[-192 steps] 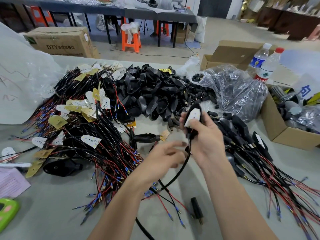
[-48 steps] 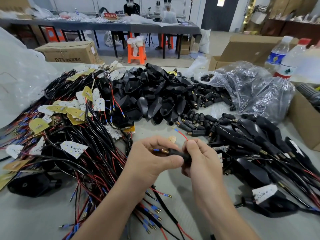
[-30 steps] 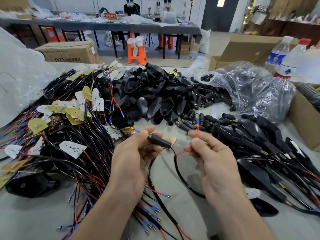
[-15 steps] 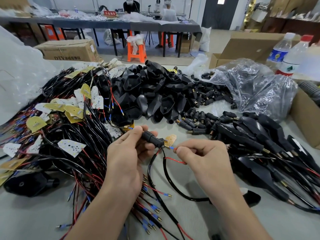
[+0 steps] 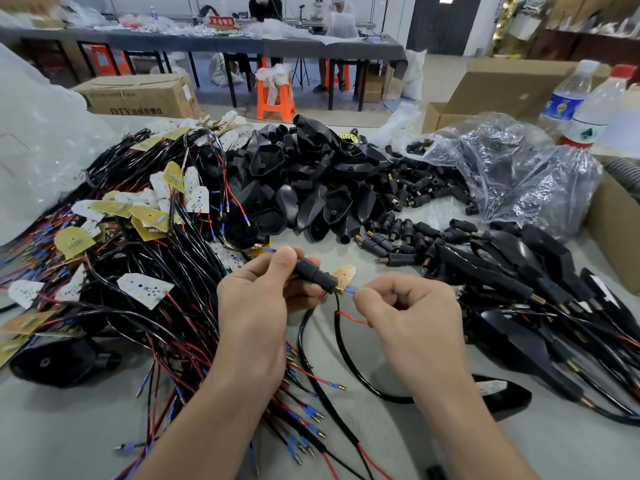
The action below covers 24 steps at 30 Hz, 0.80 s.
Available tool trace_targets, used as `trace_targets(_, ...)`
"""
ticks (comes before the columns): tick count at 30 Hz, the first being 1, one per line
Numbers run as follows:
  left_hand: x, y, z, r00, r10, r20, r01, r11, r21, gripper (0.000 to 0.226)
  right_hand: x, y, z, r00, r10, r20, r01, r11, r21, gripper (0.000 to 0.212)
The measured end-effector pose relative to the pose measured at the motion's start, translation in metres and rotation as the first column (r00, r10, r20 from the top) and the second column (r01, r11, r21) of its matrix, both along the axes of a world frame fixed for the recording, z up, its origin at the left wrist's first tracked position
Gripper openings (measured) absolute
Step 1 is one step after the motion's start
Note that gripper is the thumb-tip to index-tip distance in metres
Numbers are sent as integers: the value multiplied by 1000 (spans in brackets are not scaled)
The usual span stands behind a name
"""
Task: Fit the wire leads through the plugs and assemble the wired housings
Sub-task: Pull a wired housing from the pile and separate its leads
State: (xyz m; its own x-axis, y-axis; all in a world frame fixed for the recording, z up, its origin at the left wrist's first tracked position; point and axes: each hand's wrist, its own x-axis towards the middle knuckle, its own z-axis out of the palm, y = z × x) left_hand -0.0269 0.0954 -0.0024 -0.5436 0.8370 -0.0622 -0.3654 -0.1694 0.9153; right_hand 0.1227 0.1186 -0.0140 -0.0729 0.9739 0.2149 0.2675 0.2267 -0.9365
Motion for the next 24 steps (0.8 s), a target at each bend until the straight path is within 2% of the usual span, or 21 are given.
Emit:
trace_targets(5,2,-2,0,998,27,-54,-25,999,45,38,-5,-5,2,996,86,17,-86,996,2,26)
trace_targets(11,-2,3,-4,997,-25,-66,26,1000,13,25,-5,-1,-1,996,73,42,-73,997,8,27)
trace_targets(16,-5,6,-7,996,-43,-75,42,999,-13,25,-4,1,-2,995,76,67,-78,997,20,26)
trace_targets(21,-3,5,-9,974,-55,-221,53,998,-17,35,-4,-1,-3,983,87,163,-95,995,43,26)
trace_targets(24,0,3,-10,969,-66,-237,61,998,-28,29,-3,-1,-1,986,94,139,-98,995,22,25)
